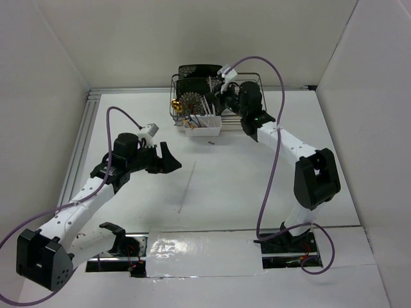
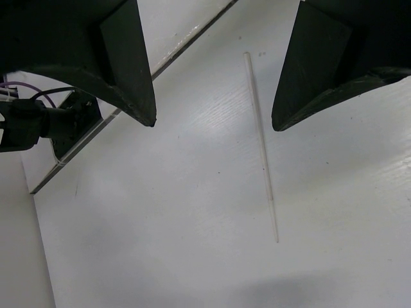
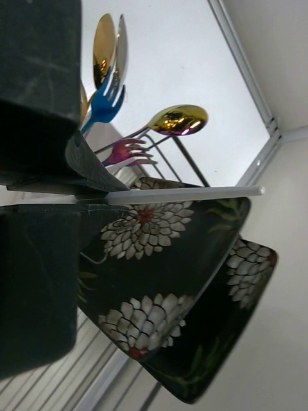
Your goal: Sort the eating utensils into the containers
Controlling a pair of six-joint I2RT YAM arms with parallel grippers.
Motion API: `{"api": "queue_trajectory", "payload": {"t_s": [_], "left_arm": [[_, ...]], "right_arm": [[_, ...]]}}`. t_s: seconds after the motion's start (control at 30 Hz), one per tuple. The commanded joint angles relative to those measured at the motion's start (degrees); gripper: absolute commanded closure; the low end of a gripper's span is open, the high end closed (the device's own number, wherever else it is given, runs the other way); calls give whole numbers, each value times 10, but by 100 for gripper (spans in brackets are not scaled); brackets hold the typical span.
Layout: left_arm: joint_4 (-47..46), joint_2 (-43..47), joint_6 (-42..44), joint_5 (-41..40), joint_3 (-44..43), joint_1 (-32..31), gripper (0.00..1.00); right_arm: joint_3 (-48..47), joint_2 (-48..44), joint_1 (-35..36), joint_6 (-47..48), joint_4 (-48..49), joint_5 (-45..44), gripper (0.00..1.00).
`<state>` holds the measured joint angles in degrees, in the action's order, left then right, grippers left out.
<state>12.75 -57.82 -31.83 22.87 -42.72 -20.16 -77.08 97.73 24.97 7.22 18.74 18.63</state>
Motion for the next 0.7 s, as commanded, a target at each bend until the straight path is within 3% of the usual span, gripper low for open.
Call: {"api": "queue_trajectory", "payload": {"t_s": [0.0, 0.13, 0.17, 0.23, 0.27, 0.6, 0.63, 0.67], "left_arm": [[-31, -9, 22, 25, 1, 10, 15], [-32, -26, 41, 26, 3, 10, 17], [-24, -35, 41, 25, -2, 10, 18], [-22, -45, 47, 22, -8, 7, 19], [-17, -54, 46, 17, -9, 7, 20], [67, -149, 49, -83, -66, -82, 24], [76, -158, 45, -92, -66, -90, 24], [75, -164, 40, -96, -67, -101, 24]], "right_arm": [[16, -4, 2, -4, 49, -7, 100], [22, -3, 3, -6, 24, -24, 85], [17, -2, 0, -7, 17, -24, 74], [17, -1, 1, -12, 2, -29, 62], [11, -2, 1, -14, -11, -29, 50], [-14, -106, 3, -70, -151, -105, 16], [-14, -118, 3, -89, -167, -116, 0], [-14, -132, 3, -101, -197, -129, 0]]}}
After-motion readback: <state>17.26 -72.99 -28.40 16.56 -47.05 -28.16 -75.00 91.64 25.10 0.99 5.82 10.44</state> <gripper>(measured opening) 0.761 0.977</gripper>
